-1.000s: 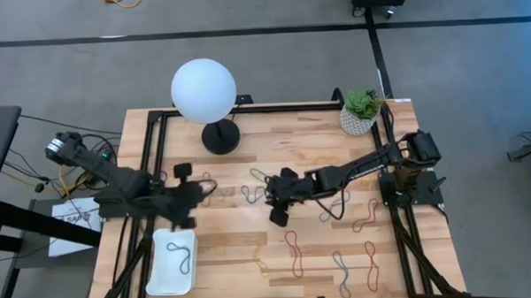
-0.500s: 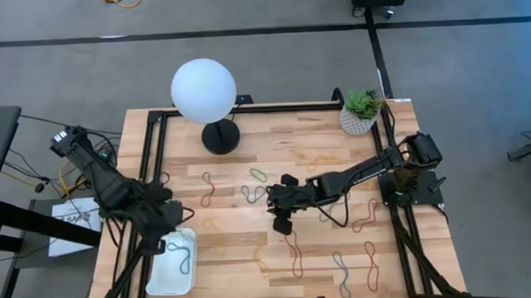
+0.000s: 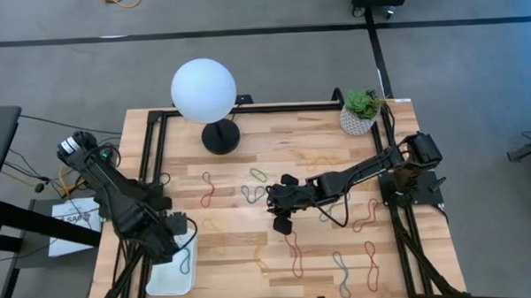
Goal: Pick and place items into bin
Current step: Put the blue rubber band into the white bin, then put the top left blue rubber band into the white bin
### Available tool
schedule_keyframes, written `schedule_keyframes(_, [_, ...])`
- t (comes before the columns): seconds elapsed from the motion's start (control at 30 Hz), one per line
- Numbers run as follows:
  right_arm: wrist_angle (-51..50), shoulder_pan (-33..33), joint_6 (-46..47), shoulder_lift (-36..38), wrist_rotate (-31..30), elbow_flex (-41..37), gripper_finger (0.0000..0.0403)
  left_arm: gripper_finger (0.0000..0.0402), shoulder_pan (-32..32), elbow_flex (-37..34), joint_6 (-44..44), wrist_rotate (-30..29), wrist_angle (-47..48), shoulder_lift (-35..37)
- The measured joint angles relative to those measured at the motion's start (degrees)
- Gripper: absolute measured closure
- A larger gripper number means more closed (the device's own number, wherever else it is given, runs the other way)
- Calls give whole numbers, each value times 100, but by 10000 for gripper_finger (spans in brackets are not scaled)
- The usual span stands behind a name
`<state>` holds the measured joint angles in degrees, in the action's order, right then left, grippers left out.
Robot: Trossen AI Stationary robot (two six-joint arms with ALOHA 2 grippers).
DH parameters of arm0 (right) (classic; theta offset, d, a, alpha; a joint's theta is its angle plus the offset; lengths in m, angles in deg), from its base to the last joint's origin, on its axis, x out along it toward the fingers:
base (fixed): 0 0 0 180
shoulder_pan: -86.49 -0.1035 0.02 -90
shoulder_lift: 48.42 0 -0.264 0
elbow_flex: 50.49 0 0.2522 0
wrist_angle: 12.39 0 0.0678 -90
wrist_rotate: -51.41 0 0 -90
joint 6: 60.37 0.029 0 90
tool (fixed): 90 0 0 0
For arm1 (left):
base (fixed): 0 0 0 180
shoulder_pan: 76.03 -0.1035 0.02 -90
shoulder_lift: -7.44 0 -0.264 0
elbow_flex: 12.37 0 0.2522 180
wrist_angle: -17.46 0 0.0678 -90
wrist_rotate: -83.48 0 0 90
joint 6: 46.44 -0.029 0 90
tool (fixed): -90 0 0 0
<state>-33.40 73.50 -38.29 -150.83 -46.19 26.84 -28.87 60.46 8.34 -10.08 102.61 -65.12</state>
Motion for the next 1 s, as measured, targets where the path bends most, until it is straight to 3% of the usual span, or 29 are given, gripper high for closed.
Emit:
schedule_keyframes(0.27, [11, 0, 0, 0, 2, 0, 327, 350, -2, -2, -40, -27, 27, -713])
schedule_keyframes(0.43, [24, 0, 0, 0, 0, 0, 327, 321, -2, -2, -768, 51, 471, -1043])
schedule_keyframes(0.53, [53, 10, -1, 0, 2, 0, 327, 314, -2, 2, -985, -211, 851, -1026])
schedule_keyframes(0.73, [48, 166, -6, 0, 2, 0, 327, 314, -4, 219, -908, -1743, 1875, -327])
schedule_keyframes(1.0, [157, 480, -707, 0, 0, 0, 327, 315, -6, 242, -520, -4682, 1453, 1746])
